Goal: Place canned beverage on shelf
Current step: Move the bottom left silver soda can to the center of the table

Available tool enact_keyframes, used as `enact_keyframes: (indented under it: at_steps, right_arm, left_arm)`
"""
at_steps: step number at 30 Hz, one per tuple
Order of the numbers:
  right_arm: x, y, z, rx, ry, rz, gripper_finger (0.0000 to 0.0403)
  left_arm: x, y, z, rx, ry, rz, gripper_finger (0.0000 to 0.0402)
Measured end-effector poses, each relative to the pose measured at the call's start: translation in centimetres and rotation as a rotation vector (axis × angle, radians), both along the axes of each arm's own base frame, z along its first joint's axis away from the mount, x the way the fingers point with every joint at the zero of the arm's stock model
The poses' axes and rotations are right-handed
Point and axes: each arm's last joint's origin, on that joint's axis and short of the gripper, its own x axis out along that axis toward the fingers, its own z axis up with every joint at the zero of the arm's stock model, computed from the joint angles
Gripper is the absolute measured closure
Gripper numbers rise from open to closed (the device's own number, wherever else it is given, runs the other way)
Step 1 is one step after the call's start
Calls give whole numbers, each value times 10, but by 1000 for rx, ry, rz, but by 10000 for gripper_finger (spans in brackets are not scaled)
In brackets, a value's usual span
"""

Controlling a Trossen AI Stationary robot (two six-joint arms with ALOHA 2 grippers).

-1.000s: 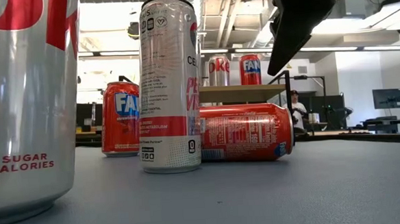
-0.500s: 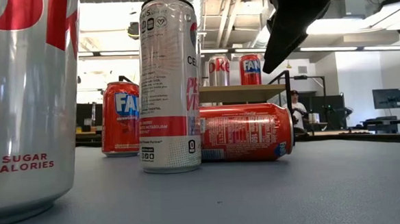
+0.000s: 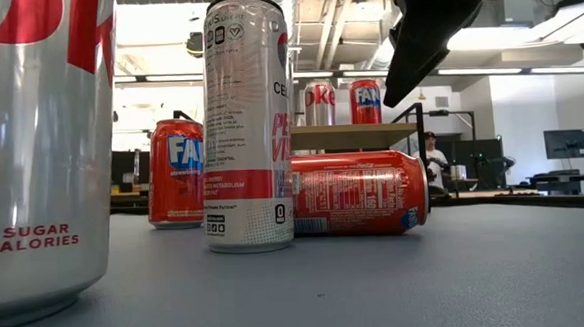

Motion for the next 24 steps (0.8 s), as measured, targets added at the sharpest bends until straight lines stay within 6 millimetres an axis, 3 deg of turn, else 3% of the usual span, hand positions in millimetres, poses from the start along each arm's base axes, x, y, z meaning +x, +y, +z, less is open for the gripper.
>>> enact_keyframes:
  at_steps: [7,17,24]
  right_arm:
    - [0,0,0,0,0,0,148]
    - [1,-2,0,10,-1,-22,148]
    - [1,-2,0,10,-2,-23,148]
  left_arm:
    - [-3,1,-21,-53,27,11,74]
    - [-12,17,-28,-78,4,-35,74]
    - [-15,26,-44,-160,-47,-34,74]
